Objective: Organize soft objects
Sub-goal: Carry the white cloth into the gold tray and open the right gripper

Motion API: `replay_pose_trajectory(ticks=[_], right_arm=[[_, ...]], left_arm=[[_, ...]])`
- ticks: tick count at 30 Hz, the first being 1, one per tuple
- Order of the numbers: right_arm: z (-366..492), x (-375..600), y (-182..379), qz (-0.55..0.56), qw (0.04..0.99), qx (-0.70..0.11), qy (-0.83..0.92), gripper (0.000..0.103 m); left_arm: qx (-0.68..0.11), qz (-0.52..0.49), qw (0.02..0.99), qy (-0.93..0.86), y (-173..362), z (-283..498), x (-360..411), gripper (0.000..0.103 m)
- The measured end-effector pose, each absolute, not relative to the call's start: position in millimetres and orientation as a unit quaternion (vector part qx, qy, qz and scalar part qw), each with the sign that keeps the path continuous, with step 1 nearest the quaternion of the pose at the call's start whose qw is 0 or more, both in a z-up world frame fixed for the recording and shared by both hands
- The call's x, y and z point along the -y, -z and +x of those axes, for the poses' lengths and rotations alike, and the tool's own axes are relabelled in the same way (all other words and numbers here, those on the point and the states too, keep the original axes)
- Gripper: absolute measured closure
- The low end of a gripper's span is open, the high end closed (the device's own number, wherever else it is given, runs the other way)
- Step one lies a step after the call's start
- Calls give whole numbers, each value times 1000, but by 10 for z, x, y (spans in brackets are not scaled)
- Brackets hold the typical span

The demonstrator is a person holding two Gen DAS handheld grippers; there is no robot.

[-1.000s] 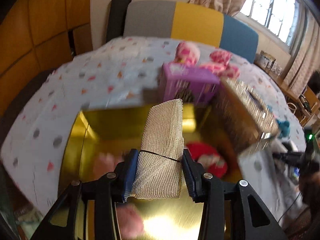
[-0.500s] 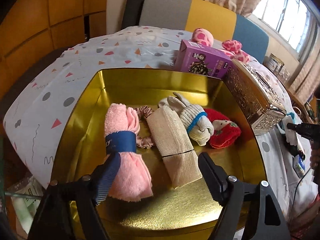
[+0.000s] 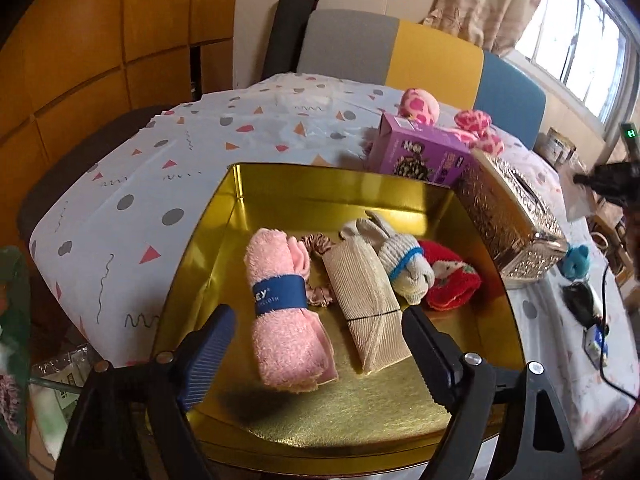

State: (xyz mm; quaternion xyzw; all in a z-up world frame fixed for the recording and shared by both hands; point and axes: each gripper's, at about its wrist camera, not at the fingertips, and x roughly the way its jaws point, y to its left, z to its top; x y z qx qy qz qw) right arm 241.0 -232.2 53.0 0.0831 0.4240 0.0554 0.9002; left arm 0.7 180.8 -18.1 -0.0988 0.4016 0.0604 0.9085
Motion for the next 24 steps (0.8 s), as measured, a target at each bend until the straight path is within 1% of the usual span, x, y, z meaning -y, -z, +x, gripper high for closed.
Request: replay_pose_trajectory(ticks=[7,10,13,17,20,24], right_arm=[[2740,1764,-923,59,912,-399,-77,97],[2862,1416,-1010,48,913,-393,-96,97],[2894,1031,-1085,37,912,-388,-126,97],[2828,517,-1152,18,908,-380,-176,97],[2646,148,-1159,5,898,-375,-231,97],[2332,-262,-1089,-33,879,-376,-291,97]], left_arm=[[-398,-93,910,-69,160,-52,-1857,16],[-396,-100,909,-78,168,-91,-1936,13],[-394,-110,908,-88,173,-127,-2018,11],[-392,-119,906,-103,175,-153,-2105,10],[-390,-126,904,-117,176,-180,-2164,8],[-387,-132,904,-127,169,-215,-2232,8]])
